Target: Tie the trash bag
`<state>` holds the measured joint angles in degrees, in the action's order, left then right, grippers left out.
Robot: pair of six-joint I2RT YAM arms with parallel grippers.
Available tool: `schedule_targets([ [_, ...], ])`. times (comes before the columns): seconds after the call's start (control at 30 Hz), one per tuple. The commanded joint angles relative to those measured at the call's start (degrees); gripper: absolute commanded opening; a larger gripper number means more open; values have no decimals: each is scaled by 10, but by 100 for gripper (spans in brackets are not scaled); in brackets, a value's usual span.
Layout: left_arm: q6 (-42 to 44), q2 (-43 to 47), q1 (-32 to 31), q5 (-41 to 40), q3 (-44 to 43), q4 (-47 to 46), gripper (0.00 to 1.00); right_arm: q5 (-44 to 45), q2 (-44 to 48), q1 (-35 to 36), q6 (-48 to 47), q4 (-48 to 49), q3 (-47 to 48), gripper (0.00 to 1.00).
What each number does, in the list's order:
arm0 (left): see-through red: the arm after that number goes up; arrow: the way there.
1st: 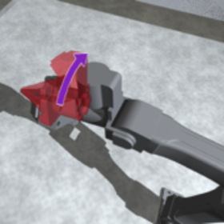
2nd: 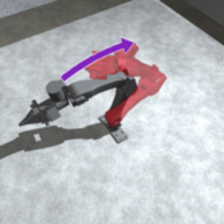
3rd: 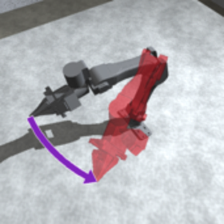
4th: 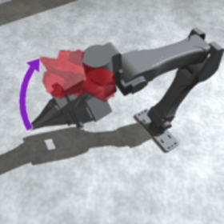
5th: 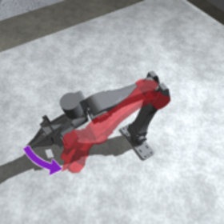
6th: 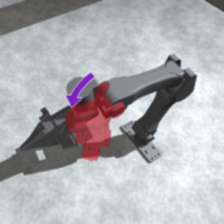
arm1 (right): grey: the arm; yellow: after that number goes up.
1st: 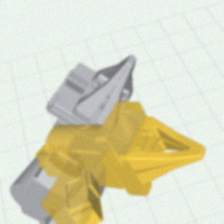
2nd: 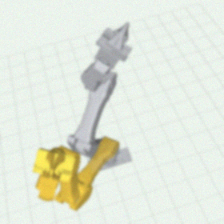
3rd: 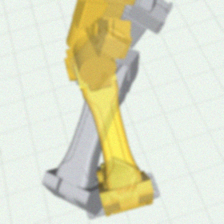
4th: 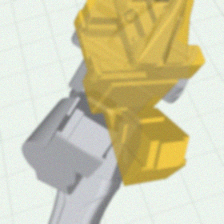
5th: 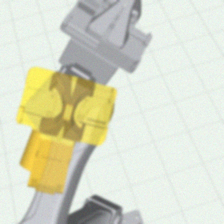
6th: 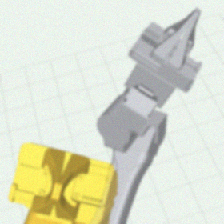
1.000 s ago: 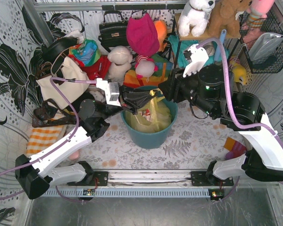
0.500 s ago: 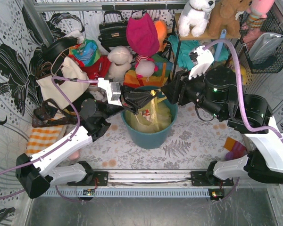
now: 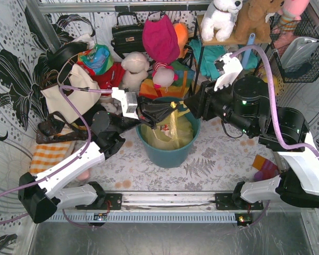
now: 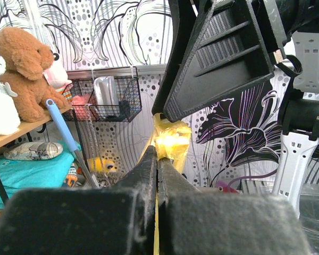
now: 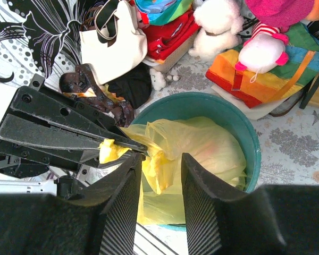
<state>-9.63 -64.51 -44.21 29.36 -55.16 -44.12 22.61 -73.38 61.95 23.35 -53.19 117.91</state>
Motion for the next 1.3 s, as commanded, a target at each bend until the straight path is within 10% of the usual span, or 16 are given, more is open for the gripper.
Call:
schedule_targets([
  [0.0,-4,0,0,2,-12,-28,0,-16,1,-1,7,-7,-5,36],
  [0.4,-4,1,0,2,-12,-28,0,-9,-8,0,9,-28,1,35],
  [0.83,-3,2,0,3,-12,-28,0,-10,-9,0,1,-14,9,0],
  [1.27,-46,-32,-1,104,-93,-61,0,8,-151,0,-132,186,134,0],
])
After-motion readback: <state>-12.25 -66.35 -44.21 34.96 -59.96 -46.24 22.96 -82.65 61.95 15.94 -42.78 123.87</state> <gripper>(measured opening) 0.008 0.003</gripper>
